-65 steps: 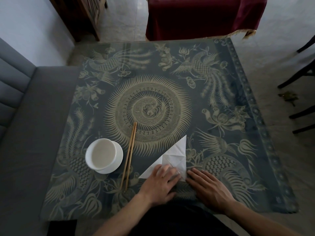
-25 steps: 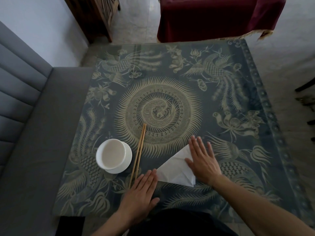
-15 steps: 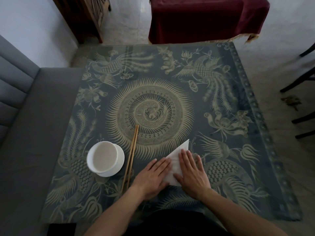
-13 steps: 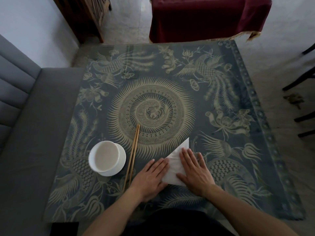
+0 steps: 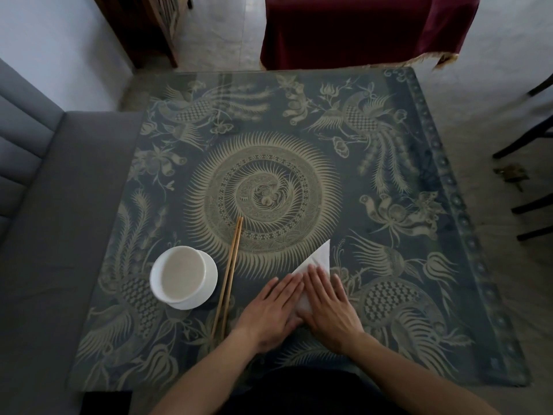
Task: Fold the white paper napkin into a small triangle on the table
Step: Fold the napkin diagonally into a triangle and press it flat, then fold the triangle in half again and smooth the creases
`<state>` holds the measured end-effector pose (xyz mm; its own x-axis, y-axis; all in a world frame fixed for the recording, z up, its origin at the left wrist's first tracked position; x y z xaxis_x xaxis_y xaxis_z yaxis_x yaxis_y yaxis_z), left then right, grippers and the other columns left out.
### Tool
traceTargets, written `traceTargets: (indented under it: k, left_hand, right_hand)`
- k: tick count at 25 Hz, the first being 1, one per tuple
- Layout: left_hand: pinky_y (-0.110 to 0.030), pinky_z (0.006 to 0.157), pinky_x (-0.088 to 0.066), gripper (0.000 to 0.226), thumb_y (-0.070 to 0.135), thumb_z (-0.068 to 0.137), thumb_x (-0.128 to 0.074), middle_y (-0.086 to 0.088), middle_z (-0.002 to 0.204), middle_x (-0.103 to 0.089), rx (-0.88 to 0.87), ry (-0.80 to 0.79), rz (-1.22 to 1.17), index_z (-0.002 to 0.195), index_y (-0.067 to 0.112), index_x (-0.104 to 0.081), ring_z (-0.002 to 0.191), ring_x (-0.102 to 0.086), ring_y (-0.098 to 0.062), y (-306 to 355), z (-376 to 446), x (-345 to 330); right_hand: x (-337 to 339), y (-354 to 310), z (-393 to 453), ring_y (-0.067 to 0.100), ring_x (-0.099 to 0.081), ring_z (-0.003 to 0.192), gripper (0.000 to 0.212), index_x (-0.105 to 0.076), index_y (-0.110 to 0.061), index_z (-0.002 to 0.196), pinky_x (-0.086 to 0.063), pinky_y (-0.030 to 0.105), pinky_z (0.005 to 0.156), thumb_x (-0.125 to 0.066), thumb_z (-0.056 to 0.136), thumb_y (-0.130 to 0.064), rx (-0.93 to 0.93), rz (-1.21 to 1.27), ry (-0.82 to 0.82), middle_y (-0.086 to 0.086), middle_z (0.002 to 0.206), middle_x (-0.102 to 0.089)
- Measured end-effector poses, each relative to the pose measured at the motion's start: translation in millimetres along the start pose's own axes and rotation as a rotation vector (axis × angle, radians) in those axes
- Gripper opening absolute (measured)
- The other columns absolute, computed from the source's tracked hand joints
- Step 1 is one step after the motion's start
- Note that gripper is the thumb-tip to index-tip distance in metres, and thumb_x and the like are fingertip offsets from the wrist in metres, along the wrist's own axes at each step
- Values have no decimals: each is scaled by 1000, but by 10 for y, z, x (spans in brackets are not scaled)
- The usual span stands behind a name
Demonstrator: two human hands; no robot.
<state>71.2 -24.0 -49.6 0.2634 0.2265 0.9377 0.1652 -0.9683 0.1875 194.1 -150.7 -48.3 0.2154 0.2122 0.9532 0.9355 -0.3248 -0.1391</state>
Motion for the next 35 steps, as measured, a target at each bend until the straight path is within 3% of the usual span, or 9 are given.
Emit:
traceTargets:
  k: [6, 16, 20, 22, 24, 26, 30, 32, 35]
  left_hand:
    - [-46, 116, -6, 70, 53, 101, -26, -6, 163, -5, 105, 23, -46, 155, 10, -12, 149, -1, -20, -103, -386, -136]
    - [-45, 111, -18, 68, 50, 98, -38, -7, 159, -25, 92, 77, 13, 151, 9, -29, 146, -23, -24, -141, -802, -106]
    - [-36, 95, -42, 55, 36, 97, -48, 0, 133, -53, 252, 228, -232, 147, 17, -39, 116, -53, -20, -124, -642, 55]
    - [-35, 85, -47, 51, 34, 93, -57, 1, 121, -55, 346, 224, -331, 141, 19, -46, 104, -56, -20, -148, -462, 166]
    - [-35, 85, -47, 46, 37, 93, -58, 1, 119, -55, 396, 175, -348, 136, 21, -50, 106, -55, -20, -226, -229, 275]
    - [-35, 88, -46, 44, 39, 93, -59, 0, 119, -54, 382, 145, -351, 133, 21, -52, 109, -53, -20, -288, 39, 391]
    - [-37, 86, -48, 46, 36, 93, -62, -1, 123, -50, 283, 46, -366, 135, 23, -50, 109, -55, -23, -339, 570, 630]
    - [-38, 89, -47, 51, 37, 92, -61, -2, 128, -48, 256, -23, -326, 139, 23, -46, 114, -52, -24, -350, 796, 713]
    - [-40, 94, -44, 58, 42, 92, -60, -4, 134, -44, 204, -82, -214, 143, 24, -41, 120, -48, -25, -290, 1106, 805]
  right_hand:
    - [-12, 307, -131, 26, -10, 148, 77, -20, -8, 153, -10, 56, 115, -24, 97, -61, -137, 45, 22, 7, 162, -14]
    - [-34, 413, -186, 22, 0, 149, 74, -10, -15, 156, -7, 60, 115, -18, 98, -62, -139, 54, 7, 1, 164, -8]
    - [73, 342, -73, 25, -15, 147, 72, -22, -14, 153, -10, 55, 117, -25, 97, -58, -261, 133, 96, 4, 160, -25]
    - [114, 327, 39, 26, -9, 148, 78, -17, -13, 154, -5, 54, 117, -31, 95, -61, -355, 145, 84, 5, 162, -18]
    - [167, 304, 125, 26, 2, 149, 82, -9, -13, 155, 5, 53, 117, -33, 94, -63, -393, 137, 40, 4, 164, -5]
    - [227, 222, 99, 29, -7, 149, 78, -19, -13, 154, 4, 52, 117, -35, 94, -60, -259, 98, 86, 8, 162, -12]
    - [130, -27, -187, 27, -46, 133, 60, -56, -21, 137, -37, 51, 109, -52, 86, -52, 233, -27, 76, 4, 145, -51]
    - [108, -33, -243, 24, -51, 130, 57, -59, -24, 134, -46, 47, 102, -56, 84, -51, 249, -4, 48, 1, 142, -54]
    - [120, -15, -261, 21, -48, 132, 58, -57, -25, 136, -47, 44, 101, -58, 84, -51, 244, -32, 20, 0, 143, -53]
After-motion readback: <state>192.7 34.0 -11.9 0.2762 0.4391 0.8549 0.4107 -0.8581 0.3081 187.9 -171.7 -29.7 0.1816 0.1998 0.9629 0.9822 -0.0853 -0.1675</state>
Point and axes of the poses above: each hand's wrist, its own z-axis towards the middle knuckle, its own x-axis out of the back of the hand, y = z × x, the point moved 2 cm from there along z, towards the middle knuckle
